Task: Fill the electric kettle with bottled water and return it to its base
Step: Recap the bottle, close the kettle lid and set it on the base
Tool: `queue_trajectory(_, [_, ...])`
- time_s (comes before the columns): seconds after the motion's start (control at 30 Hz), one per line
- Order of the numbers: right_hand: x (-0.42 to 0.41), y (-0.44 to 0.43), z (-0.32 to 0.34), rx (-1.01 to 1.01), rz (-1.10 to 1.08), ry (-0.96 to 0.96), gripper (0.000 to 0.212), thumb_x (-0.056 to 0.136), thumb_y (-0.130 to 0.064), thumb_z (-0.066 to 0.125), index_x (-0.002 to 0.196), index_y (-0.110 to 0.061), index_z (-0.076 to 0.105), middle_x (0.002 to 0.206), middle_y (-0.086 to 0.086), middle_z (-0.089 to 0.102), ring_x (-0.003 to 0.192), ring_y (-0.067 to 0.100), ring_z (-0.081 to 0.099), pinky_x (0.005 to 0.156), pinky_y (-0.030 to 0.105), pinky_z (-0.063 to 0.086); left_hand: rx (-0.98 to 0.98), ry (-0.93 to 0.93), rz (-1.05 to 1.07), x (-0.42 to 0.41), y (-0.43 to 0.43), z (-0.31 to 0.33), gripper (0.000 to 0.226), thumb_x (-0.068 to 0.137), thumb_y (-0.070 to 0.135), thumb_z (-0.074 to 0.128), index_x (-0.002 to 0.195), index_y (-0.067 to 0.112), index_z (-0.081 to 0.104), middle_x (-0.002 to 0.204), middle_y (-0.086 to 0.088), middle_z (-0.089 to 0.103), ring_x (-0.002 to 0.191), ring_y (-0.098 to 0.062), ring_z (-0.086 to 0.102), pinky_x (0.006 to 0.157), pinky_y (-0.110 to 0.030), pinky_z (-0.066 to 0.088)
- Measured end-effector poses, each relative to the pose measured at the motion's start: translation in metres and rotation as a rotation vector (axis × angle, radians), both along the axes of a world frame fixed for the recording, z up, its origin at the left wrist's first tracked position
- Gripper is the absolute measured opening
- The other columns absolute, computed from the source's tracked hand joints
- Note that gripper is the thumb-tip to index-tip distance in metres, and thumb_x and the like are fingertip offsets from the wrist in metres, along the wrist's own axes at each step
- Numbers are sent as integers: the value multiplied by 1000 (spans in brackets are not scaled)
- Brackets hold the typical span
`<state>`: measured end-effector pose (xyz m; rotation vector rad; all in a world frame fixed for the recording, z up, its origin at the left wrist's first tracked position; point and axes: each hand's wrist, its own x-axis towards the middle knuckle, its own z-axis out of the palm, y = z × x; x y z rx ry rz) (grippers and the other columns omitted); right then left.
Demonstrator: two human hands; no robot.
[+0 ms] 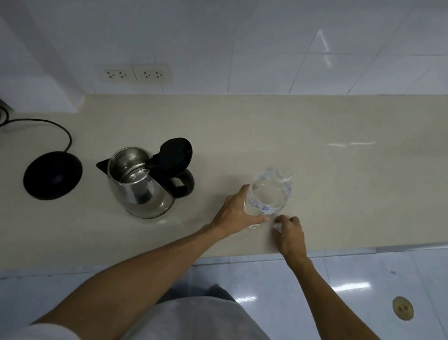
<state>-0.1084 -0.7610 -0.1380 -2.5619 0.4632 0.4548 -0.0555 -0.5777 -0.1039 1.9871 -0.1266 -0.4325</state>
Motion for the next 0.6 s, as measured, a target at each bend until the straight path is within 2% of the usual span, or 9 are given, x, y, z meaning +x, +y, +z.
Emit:
queue_trajectory(0.13, [9,-5,20,26,-52,-69,36,97,-14,68,129,0,66,123,28,58,103,44,65,91,38,51,-8,16,-36,4,1,-2,87,73,33,99,147,20,53,136,5,70,120,-11,67,99,-26,56])
queue_trajectory(0.2, [20,-9,46,76,-104,-154,34,92,-14,74,124,-2,70,115,26,63,94,38,70,87,33,54,-19,37,-67,7,2,-3,87,75,33,98,148,23,52,136,6,69,121,-11,67,98,-24,55])
queue_trajectory(0.23, [25,-11,63,95,-116,-217,33,89,-14,77,120,-5,72,110,23,66,87,32,72,83,24,53,-26,45,-76,8,2,-3,87,76,34,97,149,24,51,137,6,69,122,-12,66,99,-25,55])
queue_trajectory(0.3, [35,-16,102,106,-121,-368,29,86,-17,80,114,-11,76,100,15,69,70,10,68,71,2,43,-42,63,-88,8,2,-4,89,76,32,97,151,23,50,139,5,68,123,-14,66,101,-28,56])
queue_trajectory(0.33, [38,-16,124,119,-131,-440,27,86,-19,80,111,-14,77,96,10,70,67,1,64,68,0,41,-46,67,-91,8,3,-5,89,76,31,97,152,23,50,139,5,68,124,-14,65,101,-27,55])
queue_trajectory(0.4, [41,-14,168,182,-151,-547,22,85,-24,80,106,-21,77,88,-1,73,66,2,66,69,4,46,-51,60,-98,7,4,-6,89,77,28,97,152,22,50,139,6,68,124,-14,66,101,-25,53])
queue_trajectory(0.47, [38,-10,209,283,-129,-586,20,84,-25,81,104,-24,78,83,-8,73,68,8,71,71,17,54,-56,50,-107,6,4,-6,88,78,27,97,153,21,51,141,4,68,125,-15,65,102,-26,53])
queue_trajectory(0.53, [36,-3,239,356,-31,-550,19,85,-26,81,104,-26,79,84,-7,73,66,9,73,66,13,53,-50,38,-121,7,5,-4,88,78,29,96,153,20,51,141,3,68,126,-16,65,104,-29,53])
queue_trajectory(0.6, [38,3,253,273,126,-473,21,87,-26,82,107,-26,78,87,-7,72,65,4,72,63,6,48,-37,25,-137,7,5,-2,87,79,30,96,153,20,51,141,2,68,126,-17,66,104,-28,54])
